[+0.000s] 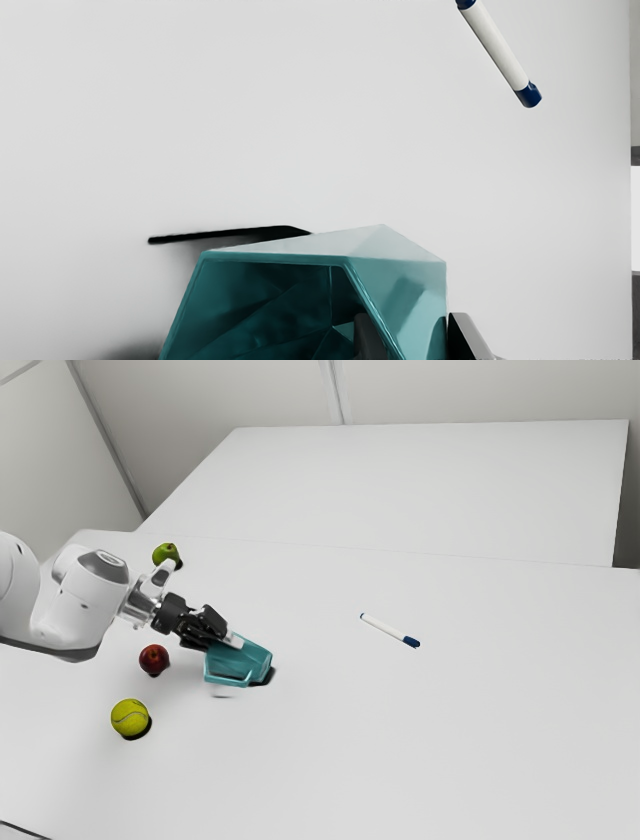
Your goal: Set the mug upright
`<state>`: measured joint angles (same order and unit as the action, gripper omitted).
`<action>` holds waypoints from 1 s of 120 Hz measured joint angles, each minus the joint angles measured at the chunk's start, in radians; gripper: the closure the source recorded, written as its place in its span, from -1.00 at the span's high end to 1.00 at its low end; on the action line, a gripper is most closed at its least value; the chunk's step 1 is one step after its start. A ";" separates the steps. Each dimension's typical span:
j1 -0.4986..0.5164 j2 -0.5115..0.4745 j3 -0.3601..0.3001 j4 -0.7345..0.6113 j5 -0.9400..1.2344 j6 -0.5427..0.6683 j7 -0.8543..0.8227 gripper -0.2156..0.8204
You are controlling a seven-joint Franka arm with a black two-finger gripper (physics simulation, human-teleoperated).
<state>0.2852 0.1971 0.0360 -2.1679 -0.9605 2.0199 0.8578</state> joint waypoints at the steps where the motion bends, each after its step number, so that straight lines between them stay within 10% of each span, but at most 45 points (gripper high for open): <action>1: 0.000 -0.001 0.000 0.000 0.000 0.000 0.001 -0.61; 60: -0.072 -0.106 0.000 -0.007 0.025 -0.001 0.042 -0.90; 120: -0.317 -0.203 0.071 0.056 0.506 0.013 -0.199 -0.91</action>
<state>-0.0317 -0.0060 0.1069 -2.1123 -0.4543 2.0327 0.6593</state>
